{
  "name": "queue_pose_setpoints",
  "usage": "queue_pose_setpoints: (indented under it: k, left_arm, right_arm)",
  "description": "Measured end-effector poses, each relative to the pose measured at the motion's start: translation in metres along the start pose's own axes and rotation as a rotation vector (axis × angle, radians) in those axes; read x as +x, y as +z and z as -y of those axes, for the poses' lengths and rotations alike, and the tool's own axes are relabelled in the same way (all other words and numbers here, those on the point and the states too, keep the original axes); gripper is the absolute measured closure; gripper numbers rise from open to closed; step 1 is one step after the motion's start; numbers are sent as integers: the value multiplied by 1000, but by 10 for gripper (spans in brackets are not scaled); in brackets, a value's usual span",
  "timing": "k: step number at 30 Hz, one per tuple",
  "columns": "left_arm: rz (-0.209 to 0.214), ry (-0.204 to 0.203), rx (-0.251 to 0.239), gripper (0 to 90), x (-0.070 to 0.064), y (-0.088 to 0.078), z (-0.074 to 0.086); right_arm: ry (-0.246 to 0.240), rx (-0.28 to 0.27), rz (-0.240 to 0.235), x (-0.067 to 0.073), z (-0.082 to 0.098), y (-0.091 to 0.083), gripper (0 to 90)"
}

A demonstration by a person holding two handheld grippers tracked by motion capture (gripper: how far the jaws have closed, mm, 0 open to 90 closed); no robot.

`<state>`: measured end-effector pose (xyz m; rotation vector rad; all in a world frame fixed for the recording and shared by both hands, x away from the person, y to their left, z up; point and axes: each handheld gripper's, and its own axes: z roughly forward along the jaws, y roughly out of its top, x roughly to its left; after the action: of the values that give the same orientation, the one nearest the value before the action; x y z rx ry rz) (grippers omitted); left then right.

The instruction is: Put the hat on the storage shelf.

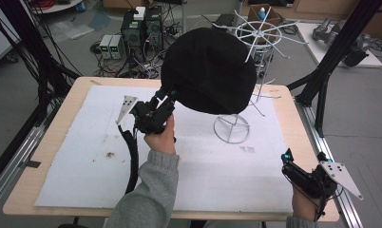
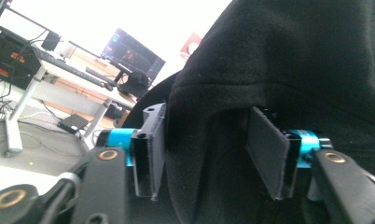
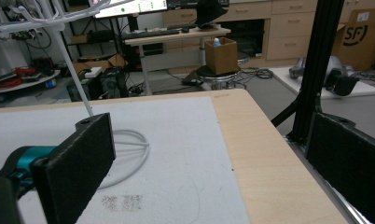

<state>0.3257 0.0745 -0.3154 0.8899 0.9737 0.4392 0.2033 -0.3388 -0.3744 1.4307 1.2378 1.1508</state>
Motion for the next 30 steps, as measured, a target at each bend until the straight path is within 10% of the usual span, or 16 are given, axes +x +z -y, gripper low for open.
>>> queue_pose_setpoints:
  k: [30]
  left_arm:
    - [40, 78, -64, 17, 11, -20, -8]
  right_arm:
    - [-8, 0, -1, 1, 0, 1, 7]
